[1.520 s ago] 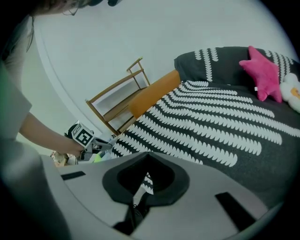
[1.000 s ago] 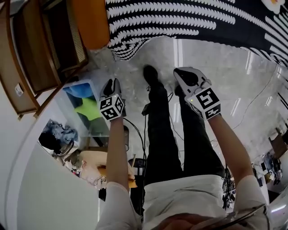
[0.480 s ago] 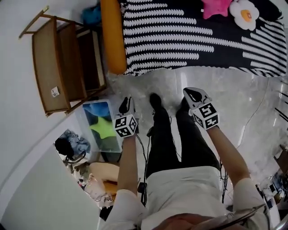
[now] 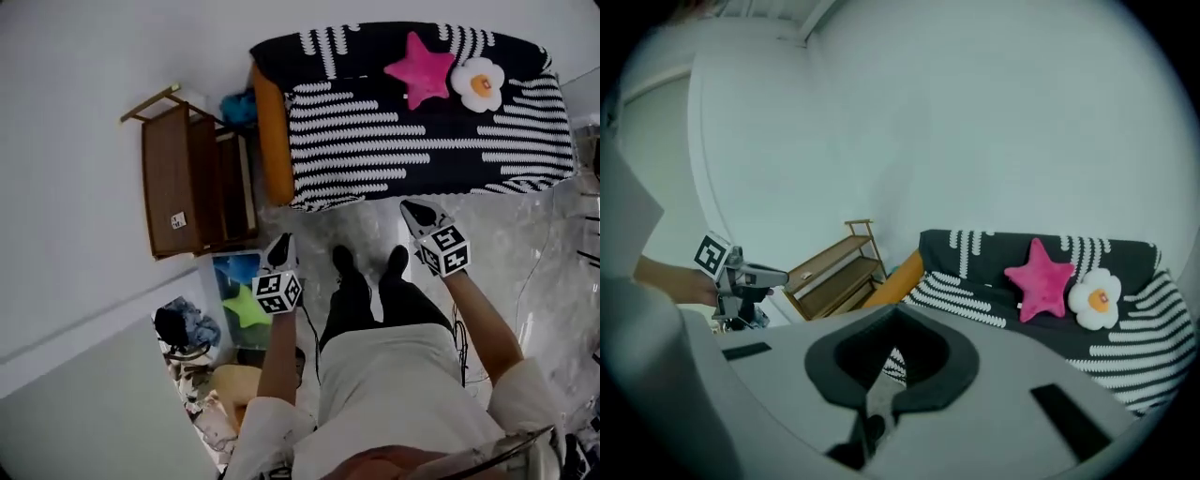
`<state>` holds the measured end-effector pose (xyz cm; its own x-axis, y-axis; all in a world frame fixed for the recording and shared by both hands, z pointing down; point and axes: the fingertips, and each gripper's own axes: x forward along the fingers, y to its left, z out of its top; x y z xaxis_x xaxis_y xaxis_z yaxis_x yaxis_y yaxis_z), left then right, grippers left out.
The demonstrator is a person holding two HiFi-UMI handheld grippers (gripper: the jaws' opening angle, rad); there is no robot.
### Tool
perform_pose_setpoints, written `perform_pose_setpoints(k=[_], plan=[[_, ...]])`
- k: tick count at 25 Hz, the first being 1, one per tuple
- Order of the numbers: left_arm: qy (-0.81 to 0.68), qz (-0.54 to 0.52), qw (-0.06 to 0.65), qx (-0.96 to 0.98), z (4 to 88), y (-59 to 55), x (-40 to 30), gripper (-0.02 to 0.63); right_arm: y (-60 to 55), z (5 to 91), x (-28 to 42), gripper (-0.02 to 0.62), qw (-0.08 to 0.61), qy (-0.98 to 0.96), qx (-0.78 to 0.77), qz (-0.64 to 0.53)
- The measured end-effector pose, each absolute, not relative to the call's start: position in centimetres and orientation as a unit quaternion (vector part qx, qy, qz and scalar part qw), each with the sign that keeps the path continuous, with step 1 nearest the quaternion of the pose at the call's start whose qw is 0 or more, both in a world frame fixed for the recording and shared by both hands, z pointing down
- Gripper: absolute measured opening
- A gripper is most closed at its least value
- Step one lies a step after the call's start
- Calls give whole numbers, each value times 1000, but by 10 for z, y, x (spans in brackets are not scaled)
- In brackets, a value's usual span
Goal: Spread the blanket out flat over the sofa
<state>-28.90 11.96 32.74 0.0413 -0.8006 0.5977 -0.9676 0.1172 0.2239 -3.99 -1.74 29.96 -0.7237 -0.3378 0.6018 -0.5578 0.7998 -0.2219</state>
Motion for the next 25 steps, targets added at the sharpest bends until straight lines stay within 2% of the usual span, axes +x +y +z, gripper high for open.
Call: perform_pose_setpoints(k=[5, 12, 25], plan=[[-680, 101, 301, 661, 242, 121, -276, 41, -18, 224, -21, -3, 241, -917, 259, 185], [-684, 55, 245, 685, 137, 123, -253, 31, -16, 125, 4, -3, 189, -935, 264, 141], [-660, 48, 165, 732, 40, 125, -212, 25, 1, 32, 29, -3, 141, -954, 253, 82]])
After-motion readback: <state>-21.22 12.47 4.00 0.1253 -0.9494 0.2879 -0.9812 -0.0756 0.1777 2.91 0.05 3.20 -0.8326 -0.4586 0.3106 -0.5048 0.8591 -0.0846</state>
